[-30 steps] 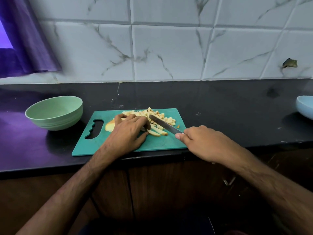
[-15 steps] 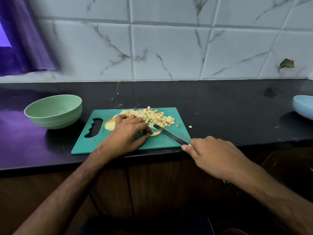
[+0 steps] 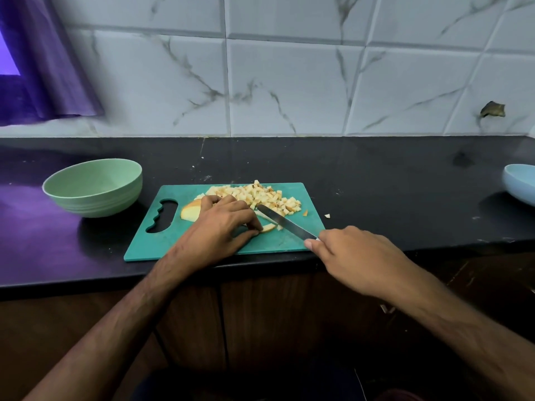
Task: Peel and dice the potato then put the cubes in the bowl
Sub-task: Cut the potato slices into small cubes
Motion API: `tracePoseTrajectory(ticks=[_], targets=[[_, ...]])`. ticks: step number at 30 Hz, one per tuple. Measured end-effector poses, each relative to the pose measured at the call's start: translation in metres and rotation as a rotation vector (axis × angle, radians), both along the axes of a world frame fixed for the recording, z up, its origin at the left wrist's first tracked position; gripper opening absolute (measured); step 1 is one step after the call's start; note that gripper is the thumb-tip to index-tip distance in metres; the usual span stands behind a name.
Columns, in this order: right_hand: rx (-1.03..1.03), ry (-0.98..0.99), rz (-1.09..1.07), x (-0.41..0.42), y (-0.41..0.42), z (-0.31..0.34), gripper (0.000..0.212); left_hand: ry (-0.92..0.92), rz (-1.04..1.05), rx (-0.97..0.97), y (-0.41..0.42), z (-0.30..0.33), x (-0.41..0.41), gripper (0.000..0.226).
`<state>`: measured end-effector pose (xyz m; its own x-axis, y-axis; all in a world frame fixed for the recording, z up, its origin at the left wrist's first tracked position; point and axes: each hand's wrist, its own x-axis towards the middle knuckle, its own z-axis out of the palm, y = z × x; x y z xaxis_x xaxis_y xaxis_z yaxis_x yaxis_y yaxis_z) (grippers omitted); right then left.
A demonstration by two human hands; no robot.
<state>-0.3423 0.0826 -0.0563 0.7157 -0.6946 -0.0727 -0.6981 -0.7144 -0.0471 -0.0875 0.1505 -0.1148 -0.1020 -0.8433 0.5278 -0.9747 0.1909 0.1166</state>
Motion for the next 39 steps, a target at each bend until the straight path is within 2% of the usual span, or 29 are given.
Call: tracePoseTrajectory(ticks=[5,13,21,28,33,35,39], targets=[[-0.021,0.027,-0.017,-0.006,0.016,-0.012,0.042,-0.004,-0.010,0.009,-0.001,0.001,0.001,0.023],[0.014,-0.009,-0.008,0.021,0.001,-0.018,0.042,0.054,0.017,0.060,0.001,0.002,0.001,0.015],[0.012,0.036,-0.009,-0.004,0.019,-0.006,0.043,0.082,-0.003,0.020,0.000,-0.002,0.003,0.014],[-0.012,-0.031,-0.008,0.019,0.011,-0.023,0.039,0.069,-0.014,0.021,-0.001,-0.001,0.003,0.014],[0.031,-0.028,-0.005,0.025,0.003,-0.012,0.041,0.141,-0.007,0.031,0.003,0.002,-0.002,0.019],[0.030,-0.028,-0.010,0.018,0.004,-0.005,0.041,0.196,-0.010,0.034,0.004,0.002,-0.004,0.030],[0.019,0.011,-0.012,0.004,0.020,-0.002,0.042,0.170,-0.003,0.014,0.005,0.001,-0.005,0.035]])
